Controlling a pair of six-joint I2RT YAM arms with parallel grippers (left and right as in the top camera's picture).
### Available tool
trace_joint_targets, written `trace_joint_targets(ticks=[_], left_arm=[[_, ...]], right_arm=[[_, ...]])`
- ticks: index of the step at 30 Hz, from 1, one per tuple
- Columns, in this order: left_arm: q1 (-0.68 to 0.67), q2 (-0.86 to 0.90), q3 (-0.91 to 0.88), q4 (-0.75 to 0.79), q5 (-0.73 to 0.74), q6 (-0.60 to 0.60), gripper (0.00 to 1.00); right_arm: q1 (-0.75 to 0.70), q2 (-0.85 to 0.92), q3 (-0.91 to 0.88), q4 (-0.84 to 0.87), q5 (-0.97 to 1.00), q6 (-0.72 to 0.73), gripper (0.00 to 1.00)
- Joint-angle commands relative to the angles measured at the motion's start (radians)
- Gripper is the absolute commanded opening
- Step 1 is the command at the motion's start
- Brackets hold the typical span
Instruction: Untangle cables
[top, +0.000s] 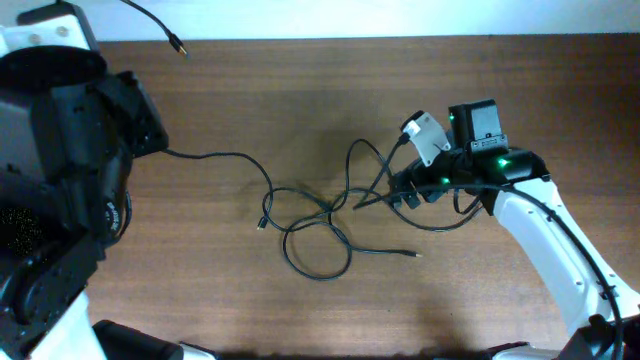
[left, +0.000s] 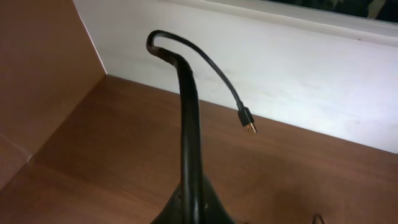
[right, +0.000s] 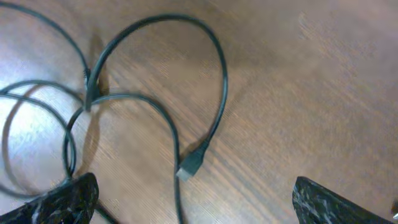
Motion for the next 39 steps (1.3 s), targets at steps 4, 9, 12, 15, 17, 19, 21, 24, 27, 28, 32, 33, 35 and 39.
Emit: trace_joint_targets(ticks=[4,9,12,15,17,19,21,24,27,28,32,33,35,39], left_arm=[[0.006,0.016,0.003,0.003,0.032,0.032,0.05],[0.006,0.019,0.003,0.003,0.051,0.051,0.06],[0.006,0.019,-0.005,0.003,0.061,0.061,0.06],[0.006,0.019,-0.013,0.003,0.062,0.068,0.07],[0.006,0.019,-0.013,0.003,0.062,0.068,0.07],[0.006,0.018,-0.013,0.003,0.062,0.069,0.07],[0.006,0.019,-0.015,0.003,0.062,0.069,0.11],[0.006,0.019,-0.024,0.003,0.062,0.069,0.08],[0.006,0.019,-0.058,0.003,0.061,0.069,0.08],[0.006,0.019,-0.072,0.003,0.062,0.069,0.09],[0.006,0.019,-0.099,0.004,0.062,0.068,0.19],[0.006,0.019,-0.100,0.004,0.063,0.068,0.32],[0.006,0.019,-0.101,0.005,0.063,0.068,0.54],[0.006,0.019,-0.101,0.004,0.062,0.068,0.58]], right_arm=[[0.030,0.077,0.007,-0.058,-0.179,-0.422,0.99],[0.156,0.164,0.007,-0.008,-0.138,-0.623,0.99],[0.204,0.249,0.007,0.101,-0.053,-0.608,0.99],[0.205,0.296,0.007,0.134,-0.029,-0.522,0.99],[0.206,0.306,0.007,0.160,-0.038,-0.518,0.99],[0.204,0.304,0.011,0.175,-0.078,-0.442,0.99],[0.203,0.304,0.016,0.179,-0.216,-0.378,0.99],[0.190,0.306,0.016,0.187,-0.333,-0.312,0.99],[0.146,0.307,0.015,0.225,-0.295,-0.314,0.99],[0.118,0.307,0.015,0.232,-0.280,-0.316,0.99],[0.018,0.310,0.015,0.237,-0.299,-0.345,0.99],[0.004,0.319,0.015,0.226,-0.351,-0.404,0.99],[0.004,0.341,0.015,0.218,-0.428,-0.465,0.99],[0.027,0.354,0.015,0.037,-0.542,-0.855,0.99]])
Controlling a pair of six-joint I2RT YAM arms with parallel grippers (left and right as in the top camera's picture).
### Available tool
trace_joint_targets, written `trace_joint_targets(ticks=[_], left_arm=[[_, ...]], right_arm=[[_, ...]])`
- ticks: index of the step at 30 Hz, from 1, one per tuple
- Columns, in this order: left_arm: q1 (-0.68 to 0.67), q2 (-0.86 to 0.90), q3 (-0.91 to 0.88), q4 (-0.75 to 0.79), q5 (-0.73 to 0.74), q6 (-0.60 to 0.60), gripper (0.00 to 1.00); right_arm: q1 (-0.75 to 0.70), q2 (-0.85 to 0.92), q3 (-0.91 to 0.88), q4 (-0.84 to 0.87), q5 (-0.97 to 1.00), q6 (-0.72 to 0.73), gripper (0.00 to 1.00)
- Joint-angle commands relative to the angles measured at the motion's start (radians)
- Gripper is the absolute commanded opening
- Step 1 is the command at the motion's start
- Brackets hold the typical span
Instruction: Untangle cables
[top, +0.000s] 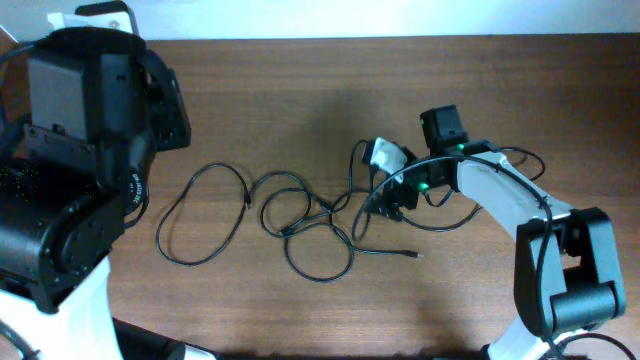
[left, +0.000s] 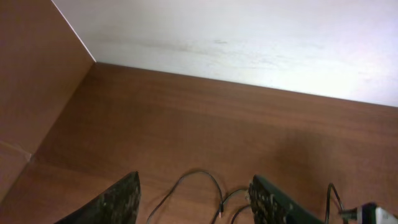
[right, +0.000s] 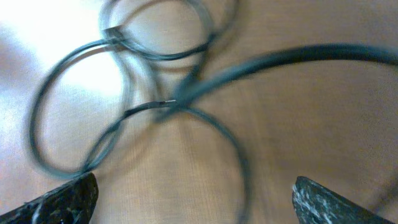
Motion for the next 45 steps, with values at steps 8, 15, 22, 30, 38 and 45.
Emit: trace_joint_targets(ticks=[8,15,22,30,38,45], left_arm=[[0.006,0.010,-0.004,0.000,0.030,0.002,0.57],[0.006,0.018,-0.004,0.000,0.031,0.002,0.57],[0.006,0.018,-0.004,0.000,0.030,0.002,0.57],[0.006,0.018,-0.004,0.000,0.034,0.002,0.57],[0.006,0.018,-0.004,0.000,0.034,0.002,0.56],[0.006,0.018,-0.004,0.000,0.061,0.002,0.56]], right_arm=[[0.018,0.010,0.011,-0.143,0.302,-0.121,0.99],[0.016,0.010,0.011,-0.189,0.521,-0.047,0.99],[0.016,0.011,-0.005,-0.233,0.526,0.026,0.99],[0.016,0.011,-0.096,-0.134,0.470,0.070,0.99],[0.016,0.011,-0.124,-0.134,0.499,0.113,0.99],[0.016,0.011,-0.127,-0.187,0.676,0.222,0.71]])
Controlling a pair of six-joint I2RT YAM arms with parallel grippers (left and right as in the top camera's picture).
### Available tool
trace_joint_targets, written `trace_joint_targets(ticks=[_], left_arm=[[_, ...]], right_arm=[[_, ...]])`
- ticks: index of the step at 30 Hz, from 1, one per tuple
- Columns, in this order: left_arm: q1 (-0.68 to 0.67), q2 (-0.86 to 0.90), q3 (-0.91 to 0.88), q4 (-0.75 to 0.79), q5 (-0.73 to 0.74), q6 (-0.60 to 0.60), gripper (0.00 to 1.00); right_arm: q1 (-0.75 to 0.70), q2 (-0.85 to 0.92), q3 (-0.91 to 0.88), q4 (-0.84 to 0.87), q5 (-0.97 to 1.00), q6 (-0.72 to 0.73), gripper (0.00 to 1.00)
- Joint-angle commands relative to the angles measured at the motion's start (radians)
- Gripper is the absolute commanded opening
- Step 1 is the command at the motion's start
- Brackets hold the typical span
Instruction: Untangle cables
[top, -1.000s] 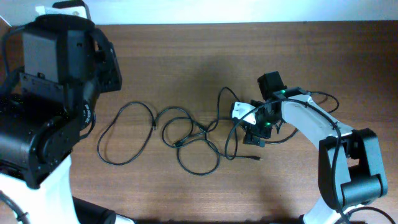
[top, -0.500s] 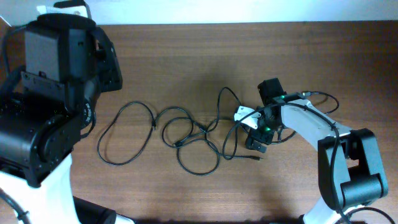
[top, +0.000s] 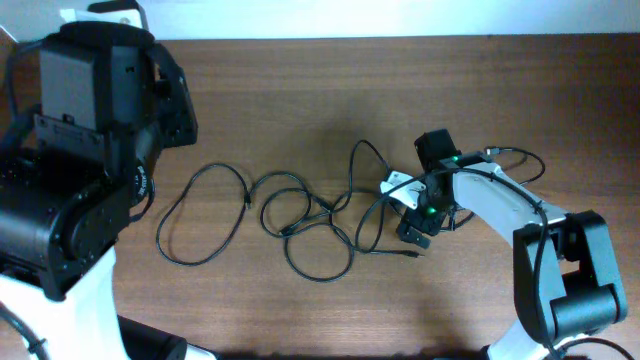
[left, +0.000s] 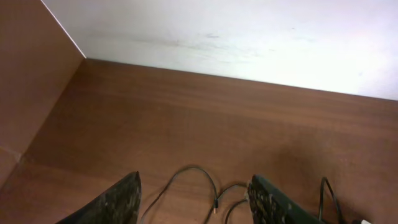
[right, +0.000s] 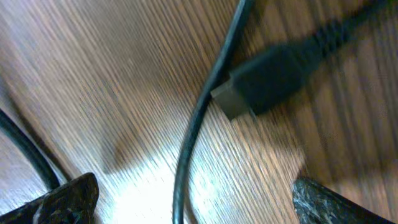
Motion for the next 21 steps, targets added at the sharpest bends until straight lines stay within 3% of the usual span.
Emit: trace_joint_targets(ticks=[1,2,5,8,15,21], left_arm=[[0.006,0.003,-0.003,0.000,0.026,0.002,0.56],[0.006,0.003,-0.003,0.000,0.026,0.002,0.56],[0.006,0.003,-0.003,0.000,0.026,0.002,0.56],[0.006,0.003,-0.003,0.000,0.026,0.002,0.56],[0.006,0.006,-0.003,0.000,0.026,0.002,0.57],[0.006,0.017,-0.003,0.000,0.026,0.002,0.57]], right_arm=[[0.000,0.031,-0.043,-0.022,0.061,0.040,0.66],[0.000,0.032,-0.043,-0.021,0.059,0.040,0.64],[0.000,0.032,-0.043,-0.021,0.042,0.040,0.04],[0.000,0.031,-0.043,-0.014,-0.028,0.040,0.04],[0.000,0.030,0.009,0.084,-0.548,0.006,0.04],[-0.002,-0.007,0.171,-0.046,-0.462,0.033,0.04]])
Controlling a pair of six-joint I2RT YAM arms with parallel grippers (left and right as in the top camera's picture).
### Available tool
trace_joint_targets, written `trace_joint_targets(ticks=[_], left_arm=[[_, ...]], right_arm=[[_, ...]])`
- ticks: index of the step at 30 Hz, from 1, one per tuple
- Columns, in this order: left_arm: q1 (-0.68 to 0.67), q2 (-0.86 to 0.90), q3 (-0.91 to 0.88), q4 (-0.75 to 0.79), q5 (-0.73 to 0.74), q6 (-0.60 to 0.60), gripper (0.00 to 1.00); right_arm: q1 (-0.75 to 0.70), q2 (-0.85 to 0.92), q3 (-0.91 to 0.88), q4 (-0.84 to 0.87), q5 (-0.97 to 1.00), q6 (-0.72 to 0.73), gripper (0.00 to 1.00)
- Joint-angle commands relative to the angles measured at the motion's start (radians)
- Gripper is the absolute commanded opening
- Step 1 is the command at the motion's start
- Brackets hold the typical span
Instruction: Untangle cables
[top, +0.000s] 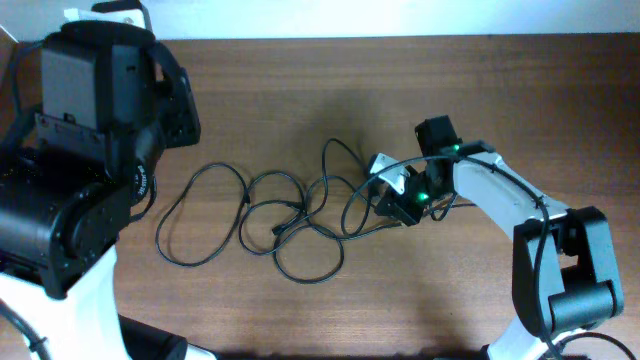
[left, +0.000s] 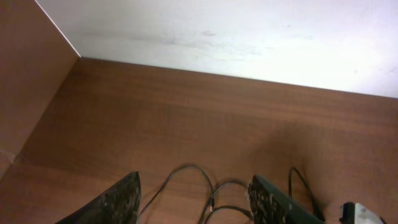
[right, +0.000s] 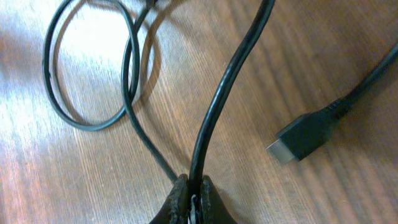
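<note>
Black cables lie tangled in loops (top: 290, 207) across the middle of the wooden table. My right gripper (right: 191, 198) is shut on one black cable strand (right: 230, 81) that runs up and away from the fingers. In the overhead view it sits at the tangle's right end (top: 393, 207). A flat black plug (right: 301, 137) lies on the wood just right of the held strand. My left gripper (left: 196, 208) is open and high above the table's left side, holding nothing. Cable loops (left: 186, 167) show far below it.
A white wall (left: 236, 31) runs along the table's far edge. A brown side panel (left: 25, 81) stands at the left. More cable (top: 510, 155) curls beside the right arm's forearm. A round loop (right: 93, 124) lies left of the held strand.
My right gripper was open low over the wood beside the plug. It is now shut on a cable strand, a little up and to the left. The tangle has shifted left. The left arm is unchanged.
First my left gripper held a cable end high at the far left, with the right gripper open by the tangle's right side. Then the left was open and that cable lay looped on the table. The right stayed open over the cables and now grips one strand.
</note>
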Motion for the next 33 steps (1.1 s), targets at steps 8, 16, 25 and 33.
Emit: trace_joint_targets(ticks=[8,16,25,33], left_arm=[[0.006,0.039,-0.003,0.000,0.022,0.002,0.50],[0.006,0.039,-0.003,0.000,0.051,0.002,0.51],[0.006,0.039,-0.003,0.000,0.087,0.002,0.50],[0.006,0.039,-0.003,0.000,0.098,0.002,0.49]], right_arm=[[-0.193,-0.148,0.414,-0.340,0.025,0.034,0.04],[-0.207,-0.265,0.785,-0.560,0.030,0.068,0.04],[-0.207,-0.280,1.141,-0.693,0.241,0.112,0.04],[-0.489,-0.043,1.140,-0.590,0.179,0.161,0.04]])
